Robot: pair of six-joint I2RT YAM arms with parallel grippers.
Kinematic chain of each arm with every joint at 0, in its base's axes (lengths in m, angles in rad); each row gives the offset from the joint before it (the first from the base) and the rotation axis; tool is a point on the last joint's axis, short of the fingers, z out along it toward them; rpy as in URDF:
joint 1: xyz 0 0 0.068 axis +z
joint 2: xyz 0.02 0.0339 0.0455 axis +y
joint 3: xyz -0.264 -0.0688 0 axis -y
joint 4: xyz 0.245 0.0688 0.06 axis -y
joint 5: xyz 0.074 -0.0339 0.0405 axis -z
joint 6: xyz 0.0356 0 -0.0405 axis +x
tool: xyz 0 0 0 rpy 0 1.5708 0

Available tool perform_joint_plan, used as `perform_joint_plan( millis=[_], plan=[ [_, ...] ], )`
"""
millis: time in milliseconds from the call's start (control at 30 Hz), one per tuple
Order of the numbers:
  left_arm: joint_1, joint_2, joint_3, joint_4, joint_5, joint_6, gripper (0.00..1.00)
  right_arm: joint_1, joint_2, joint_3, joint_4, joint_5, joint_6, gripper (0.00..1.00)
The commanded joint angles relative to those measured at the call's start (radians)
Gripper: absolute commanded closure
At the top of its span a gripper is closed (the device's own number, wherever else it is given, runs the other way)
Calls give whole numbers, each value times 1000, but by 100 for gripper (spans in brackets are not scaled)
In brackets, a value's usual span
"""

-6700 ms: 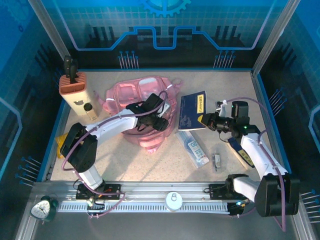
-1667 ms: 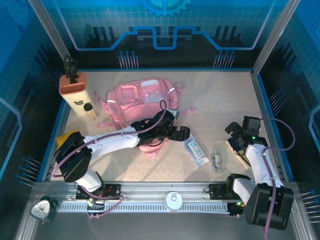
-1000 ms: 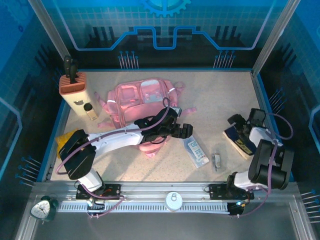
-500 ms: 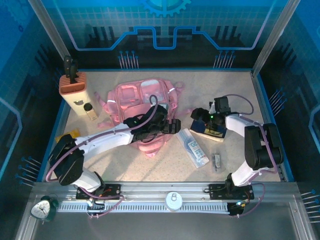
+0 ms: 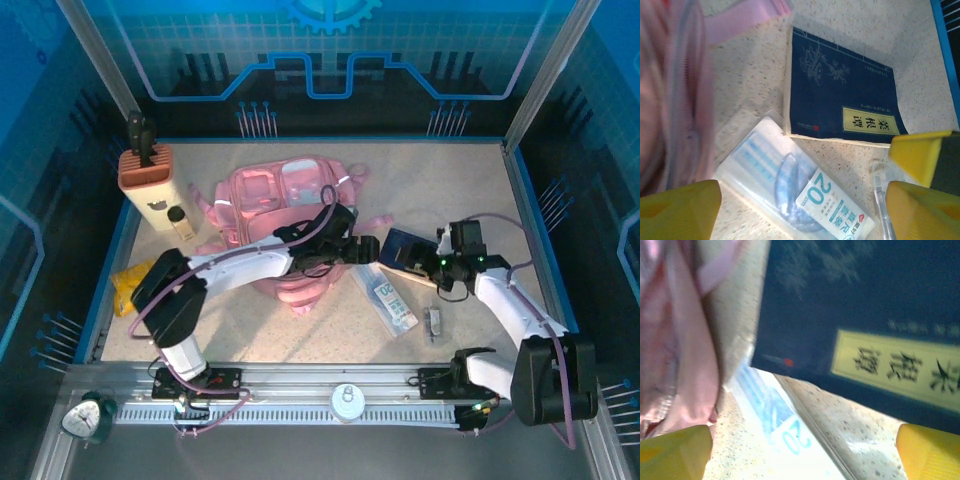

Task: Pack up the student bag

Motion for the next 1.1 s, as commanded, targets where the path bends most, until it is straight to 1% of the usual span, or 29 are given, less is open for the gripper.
perform_joint_plan(
  millis=[0,133,267,333,400,467,533,633,667,767,867,967,1033,1067],
  plan=[
    [-4,82,79,35,85,-21,18,-14,-7,-57,22,-40,62,8],
    [-1,197,173,-1,71,-19,27,-57,44,-70,89,-35,56,16],
    [-1,277,231,7,100,-28,33,-137,107,-45,178,-53,42,21],
    [-1,301,245,8,108,-34,34,-165,152,-10,212,-79,26,21],
    [-3,313,250,10,110,-44,34,-192,214,45,186,-54,2,19],
    [-2,323,257,7,104,-47,34,-229,281,94,199,-98,-20,19],
    [-3,340,272,2,103,-46,34,-250,329,134,212,-108,-27,18],
    [-2,373,302,-6,101,-52,35,-255,379,189,217,-90,-34,15],
    [-3,383,312,-1,102,-61,35,-255,396,195,245,-94,-24,15],
    [-14,423,352,24,126,-81,38,-250,472,251,296,-147,-10,15],
    [-28,454,394,19,132,-84,41,-236,546,348,285,-149,-26,14],
    [-25,451,416,13,115,-68,43,-217,565,414,231,-109,-51,11],
    [-14,429,420,-5,70,-30,43,-196,526,422,155,-27,-70,9],
    [-3,422,423,-14,55,-17,42,-191,506,413,133,-9,-73,8]
  ],
)
